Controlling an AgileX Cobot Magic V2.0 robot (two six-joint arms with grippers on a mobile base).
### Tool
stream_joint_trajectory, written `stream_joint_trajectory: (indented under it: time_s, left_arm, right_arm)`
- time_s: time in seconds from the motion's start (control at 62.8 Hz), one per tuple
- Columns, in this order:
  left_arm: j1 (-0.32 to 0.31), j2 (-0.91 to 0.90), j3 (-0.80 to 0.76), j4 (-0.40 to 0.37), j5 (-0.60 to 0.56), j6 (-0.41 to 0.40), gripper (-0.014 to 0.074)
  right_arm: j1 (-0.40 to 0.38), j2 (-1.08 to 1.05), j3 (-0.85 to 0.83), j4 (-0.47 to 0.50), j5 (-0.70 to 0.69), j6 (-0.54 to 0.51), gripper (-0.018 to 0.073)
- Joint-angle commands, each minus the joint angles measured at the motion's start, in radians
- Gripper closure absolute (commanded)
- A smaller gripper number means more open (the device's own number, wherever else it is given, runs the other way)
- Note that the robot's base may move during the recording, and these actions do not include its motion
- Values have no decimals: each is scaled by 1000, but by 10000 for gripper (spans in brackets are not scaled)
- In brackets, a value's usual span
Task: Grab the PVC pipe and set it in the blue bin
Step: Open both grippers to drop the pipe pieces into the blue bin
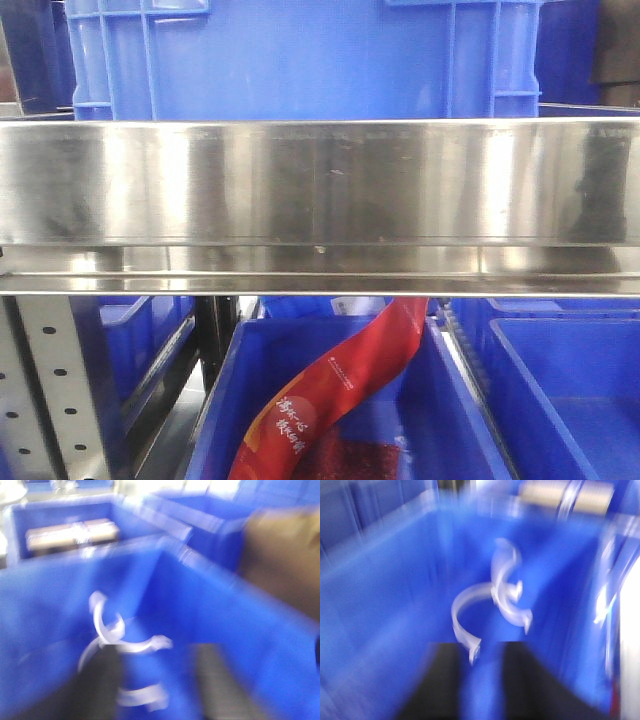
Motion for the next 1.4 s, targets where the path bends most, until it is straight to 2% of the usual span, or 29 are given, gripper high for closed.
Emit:
stream_joint_trajectory:
  time_s: [0.0, 0.048, 0.271, 0.43, 0.525, 0.637, 0.955, 1.115, 1.385]
  left_arm:
    - [-5, -40, -9, -7, -23, -2, 707]
    - [-5, -43, -9, -1, -23, -2, 708]
    - [-5, -63, -9, -14, 119, -2, 707]
    - [-5, -146, 16, -41, 139, -2, 707]
    - [-8, -237, 102, -59, 88, -2, 707]
    - [-8, -352, 252, -59, -23, -2, 707]
    - [-5, -715, 758, -59, -311, -2, 707]
    - [-5, -813, 891, -59, -354, -2, 707]
    - [-5, -852, 926, -59, -348, -2, 707]
  right_arm:
    - [1, -30, -16, -2, 1, -2, 652]
    - [1, -30, -16, -2, 1, -2, 725]
    - [1, -47, -16, 28, 142, -2, 727]
    - [1, -126, -2, 31, 115, -2, 727]
    - [1, -218, 83, 31, -40, -2, 727]
    - [1, -317, 225, 31, -214, -2, 727]
    - [1, -623, 759, 33, -545, -2, 727]
    - [1, -738, 887, 39, -561, -2, 727]
    - [1, -802, 908, 39, -533, -2, 727]
